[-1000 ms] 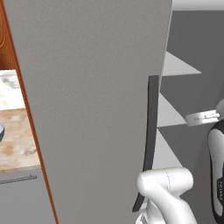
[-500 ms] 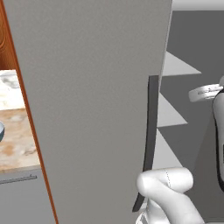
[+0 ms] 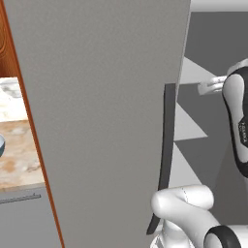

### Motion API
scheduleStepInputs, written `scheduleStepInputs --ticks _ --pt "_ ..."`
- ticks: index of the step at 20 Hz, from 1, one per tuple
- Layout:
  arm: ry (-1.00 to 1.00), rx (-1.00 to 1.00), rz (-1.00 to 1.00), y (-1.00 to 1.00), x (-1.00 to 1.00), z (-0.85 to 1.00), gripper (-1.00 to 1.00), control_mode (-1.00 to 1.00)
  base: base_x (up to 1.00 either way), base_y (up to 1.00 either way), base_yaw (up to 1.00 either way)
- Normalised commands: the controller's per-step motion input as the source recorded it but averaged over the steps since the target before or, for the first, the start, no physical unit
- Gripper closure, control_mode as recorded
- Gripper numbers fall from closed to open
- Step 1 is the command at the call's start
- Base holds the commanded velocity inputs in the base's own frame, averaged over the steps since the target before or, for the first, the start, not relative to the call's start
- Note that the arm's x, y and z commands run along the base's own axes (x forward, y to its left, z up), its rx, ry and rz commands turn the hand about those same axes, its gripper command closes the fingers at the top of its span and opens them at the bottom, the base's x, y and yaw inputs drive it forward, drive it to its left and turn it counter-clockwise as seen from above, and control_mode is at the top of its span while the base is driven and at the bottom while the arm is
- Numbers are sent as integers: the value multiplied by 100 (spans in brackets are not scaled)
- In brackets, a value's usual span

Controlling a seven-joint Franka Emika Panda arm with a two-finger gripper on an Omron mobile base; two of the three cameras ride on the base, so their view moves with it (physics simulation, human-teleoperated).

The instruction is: Take the pear, tangerine, and lime from the freezer and place them in the bowl on the counter.

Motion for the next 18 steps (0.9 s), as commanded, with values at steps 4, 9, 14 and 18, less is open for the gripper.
scheduleStepInputs --ticks 4,9,14,18 --pt "0 0 6 2 76 0 -100 -100 0 0 0" --pt "2 0 11 0 55 0 -100 -100 0 0 0" --pt "0 0 11 0 52 0 -100 -100 0 0 0" --pt "-1 0 7 0 59 0 -100 -100 0 0 0"
